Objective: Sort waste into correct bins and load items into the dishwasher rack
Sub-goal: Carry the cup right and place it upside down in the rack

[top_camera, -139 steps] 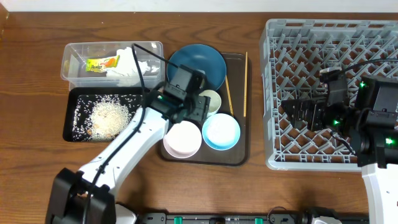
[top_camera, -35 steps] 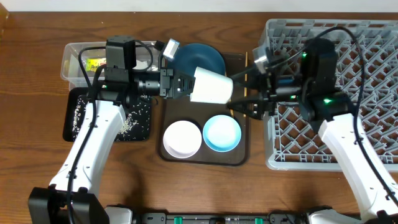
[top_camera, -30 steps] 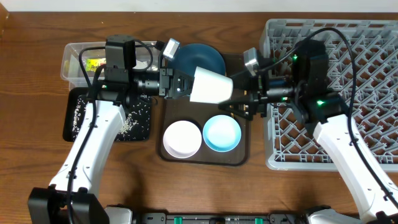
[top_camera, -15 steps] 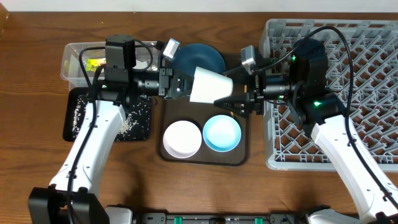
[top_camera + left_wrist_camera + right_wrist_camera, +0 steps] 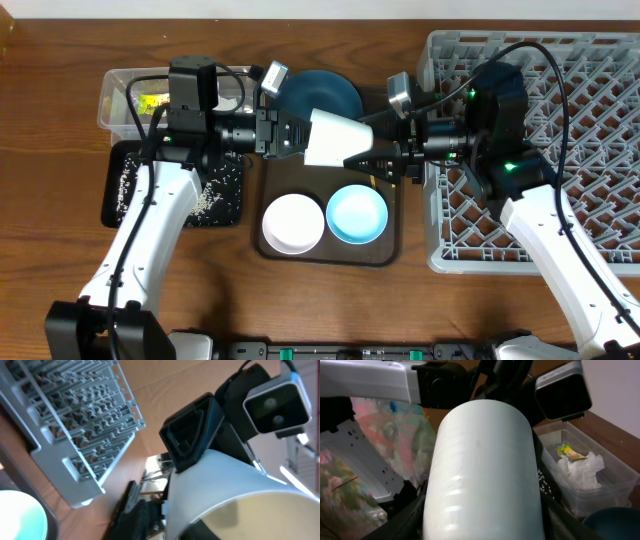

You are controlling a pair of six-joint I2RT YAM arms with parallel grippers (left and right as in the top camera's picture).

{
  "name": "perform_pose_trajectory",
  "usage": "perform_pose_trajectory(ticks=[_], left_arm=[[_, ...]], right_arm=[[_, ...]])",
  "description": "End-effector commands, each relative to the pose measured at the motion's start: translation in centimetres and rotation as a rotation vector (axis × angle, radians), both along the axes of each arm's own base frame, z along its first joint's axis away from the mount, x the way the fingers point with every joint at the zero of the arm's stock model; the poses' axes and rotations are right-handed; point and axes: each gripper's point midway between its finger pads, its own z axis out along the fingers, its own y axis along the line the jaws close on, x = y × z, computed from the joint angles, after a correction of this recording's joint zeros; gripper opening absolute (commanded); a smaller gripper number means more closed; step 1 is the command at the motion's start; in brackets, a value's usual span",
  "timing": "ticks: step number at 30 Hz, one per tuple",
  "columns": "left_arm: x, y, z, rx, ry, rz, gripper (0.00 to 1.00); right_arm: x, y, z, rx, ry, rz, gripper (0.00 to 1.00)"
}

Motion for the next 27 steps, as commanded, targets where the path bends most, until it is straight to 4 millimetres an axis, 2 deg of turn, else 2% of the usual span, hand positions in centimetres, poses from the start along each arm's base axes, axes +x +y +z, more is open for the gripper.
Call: perform_pose_trajectory(ticks=[1,5,7,9,10,12,13,15,18,21,23,27], left_arm=[[0.8,0.1,-0.2,0.022,-0.006,0.032,0.28],[0.9,0.1,-0.3,0.025,-0.036,0.034,0.32],[0.9,0.2,-0.3,0.026,-0.081,0.032,0.32],[1.0,0.4,-0.3,0.028,-0.146,0.032,0.33],[1.1,0.5,-0.3,0.029,-0.176,0.033,0.32],[1.3,0.7,-0.3,0.034,-0.218,0.04,0.33],[1.7,0.9,-0.6,0.051,-0.224,0.059,0.37],[2.5,1.1,-1.3,0.092,-0.222,0.102,0.4],[4.2,1.8,-3.5,0.216,-0.204,0.21,0.42],[5.9,4.1,-7.4,0.444,-0.151,0.358,0.43],[6.5,6.3,-10.1,0.608,-0.091,0.455,0.43],[6.5,8.6,-12.3,0.764,-0.035,0.529,0.45]], right_arm=[[-0.9,0.5,0.3,0.009,0.0,0.044,0.47],[0.3,-0.6,0.2,0.004,0.051,-0.01,0.45],[1.6,-1.6,-0.2,-0.007,0.106,-0.077,0.45],[3.7,-3.5,-1.0,-0.027,0.198,-0.2,0.46],[5.0,-4.9,-1.6,-0.038,0.263,-0.283,0.49],[6.5,-7.0,-2.7,-0.055,0.342,-0.384,0.51],[7.1,-8.3,-3.3,-0.066,0.377,-0.437,0.5],[7.9,-10.3,-4.4,-0.086,0.435,-0.515,0.49],[8.8,-13.4,-6.9,-0.149,0.56,-0.691,0.48],[8.7,-16.0,-8.7,-0.261,0.637,-0.871,0.49],[8.4,-17.8,-8.7,-0.35,0.666,-0.982,0.5],[7.4,-20.3,-6.9,-0.487,0.667,-1.12,0.51]])
